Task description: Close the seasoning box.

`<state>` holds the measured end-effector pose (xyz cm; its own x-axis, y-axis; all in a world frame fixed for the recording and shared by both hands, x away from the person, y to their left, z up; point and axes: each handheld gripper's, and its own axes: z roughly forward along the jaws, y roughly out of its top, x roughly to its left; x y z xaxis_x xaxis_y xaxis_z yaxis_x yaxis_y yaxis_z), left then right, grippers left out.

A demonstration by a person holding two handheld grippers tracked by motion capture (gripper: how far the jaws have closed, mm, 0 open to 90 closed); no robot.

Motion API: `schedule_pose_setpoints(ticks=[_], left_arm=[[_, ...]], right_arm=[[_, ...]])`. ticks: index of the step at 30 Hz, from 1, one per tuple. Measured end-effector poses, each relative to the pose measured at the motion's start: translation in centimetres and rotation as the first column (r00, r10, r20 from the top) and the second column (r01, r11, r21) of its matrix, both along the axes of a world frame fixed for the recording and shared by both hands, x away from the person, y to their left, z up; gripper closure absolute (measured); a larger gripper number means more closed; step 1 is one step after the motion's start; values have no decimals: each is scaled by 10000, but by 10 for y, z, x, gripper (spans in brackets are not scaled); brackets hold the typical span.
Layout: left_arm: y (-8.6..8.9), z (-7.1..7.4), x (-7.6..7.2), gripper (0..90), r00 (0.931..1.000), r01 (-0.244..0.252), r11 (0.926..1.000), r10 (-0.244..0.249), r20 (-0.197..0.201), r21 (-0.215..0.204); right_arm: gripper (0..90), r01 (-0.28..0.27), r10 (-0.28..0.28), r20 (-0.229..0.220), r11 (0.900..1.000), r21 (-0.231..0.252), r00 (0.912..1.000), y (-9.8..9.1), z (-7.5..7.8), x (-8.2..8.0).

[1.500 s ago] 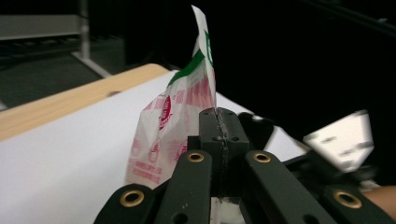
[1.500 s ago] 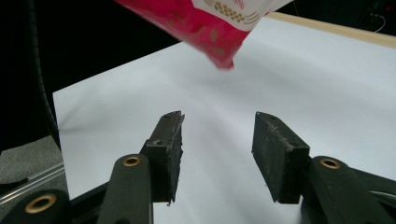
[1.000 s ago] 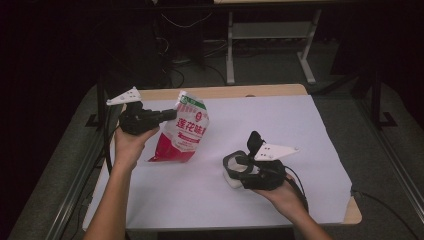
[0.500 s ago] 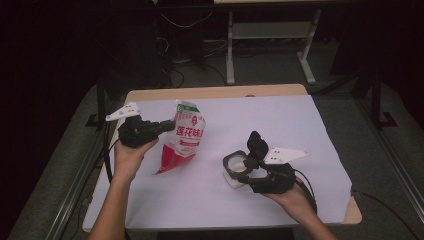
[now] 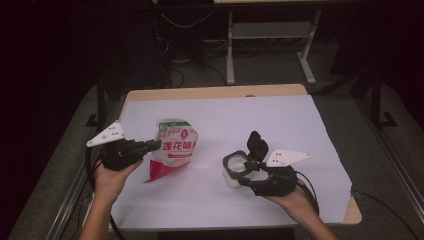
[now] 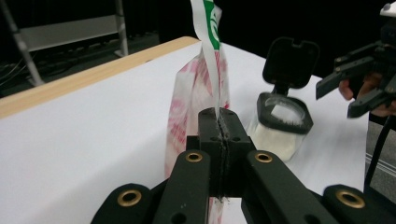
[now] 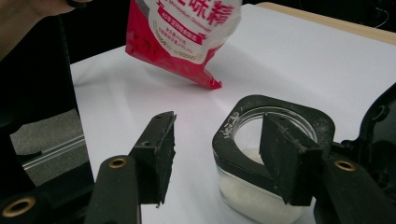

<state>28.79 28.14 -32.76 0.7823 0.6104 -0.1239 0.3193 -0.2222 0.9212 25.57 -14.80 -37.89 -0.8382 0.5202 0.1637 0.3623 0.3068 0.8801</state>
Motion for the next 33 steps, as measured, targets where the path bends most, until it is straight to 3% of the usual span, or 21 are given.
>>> schedule_pose_setpoints(ticks=[5,14,25,33], left_arm=[[23,-11,-9,892,9999,65,9999,-66,-128,-80],[39,-29,-31,891,9996,249,9997,-250,-149,-65],[35,-37,-49,853,9975,690,9970,-693,-99,-352],[34,-45,-62,748,9960,884,9954,-889,-113,-362]], right_arm=[[446,25,-25,-24,10000,-46,10000,-2,-2,-1],[446,27,-28,-212,10000,-79,9998,-1,-7,-1],[446,65,-67,-251,9999,-90,9997,-1,-10,-2],[446,59,-62,-271,9999,-112,9996,-1,-11,-1]])
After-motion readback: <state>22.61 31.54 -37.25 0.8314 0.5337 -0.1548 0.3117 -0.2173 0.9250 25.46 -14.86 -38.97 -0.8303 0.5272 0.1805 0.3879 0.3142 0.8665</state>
